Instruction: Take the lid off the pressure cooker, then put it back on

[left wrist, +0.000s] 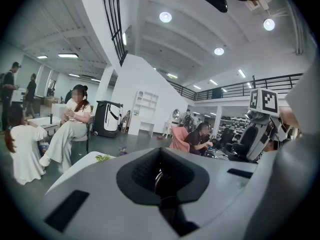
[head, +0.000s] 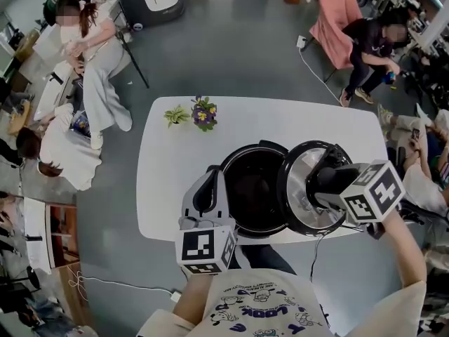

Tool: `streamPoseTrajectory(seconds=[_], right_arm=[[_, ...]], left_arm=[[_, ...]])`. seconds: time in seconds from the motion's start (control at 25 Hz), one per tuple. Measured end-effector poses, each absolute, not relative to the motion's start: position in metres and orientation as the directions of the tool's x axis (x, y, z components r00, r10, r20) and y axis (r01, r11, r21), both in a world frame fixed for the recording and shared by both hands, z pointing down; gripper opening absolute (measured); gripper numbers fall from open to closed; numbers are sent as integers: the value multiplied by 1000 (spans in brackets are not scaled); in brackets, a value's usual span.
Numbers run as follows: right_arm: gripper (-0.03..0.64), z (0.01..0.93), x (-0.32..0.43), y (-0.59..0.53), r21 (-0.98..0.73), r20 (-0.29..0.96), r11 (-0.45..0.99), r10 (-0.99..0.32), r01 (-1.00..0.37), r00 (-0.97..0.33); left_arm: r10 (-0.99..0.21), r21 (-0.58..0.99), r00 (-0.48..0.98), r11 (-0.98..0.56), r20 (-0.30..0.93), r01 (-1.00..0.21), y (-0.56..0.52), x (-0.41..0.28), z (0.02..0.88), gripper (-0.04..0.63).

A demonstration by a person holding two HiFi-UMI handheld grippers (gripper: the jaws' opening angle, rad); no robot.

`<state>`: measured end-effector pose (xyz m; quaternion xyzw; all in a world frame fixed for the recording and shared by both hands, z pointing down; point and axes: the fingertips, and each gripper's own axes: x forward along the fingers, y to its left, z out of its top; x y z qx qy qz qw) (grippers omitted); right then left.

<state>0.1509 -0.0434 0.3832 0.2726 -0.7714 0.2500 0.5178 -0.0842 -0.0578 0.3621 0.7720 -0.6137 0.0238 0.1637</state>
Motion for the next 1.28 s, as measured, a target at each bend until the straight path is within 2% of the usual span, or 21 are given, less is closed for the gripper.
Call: streamPoseTrajectory(seconds=[0.6, 1.28], right_arm=[[296, 401, 59, -42, -117, 934, 778, -124, -617, -335], [296, 416, 13, -47, -89, 941, 757, -149, -647, -304]], left_arm=[[-947, 227, 195, -137, 256, -964, -53, -148, 375, 14], [-931, 243, 229, -162, 283, -956, -58, -182, 394, 14]])
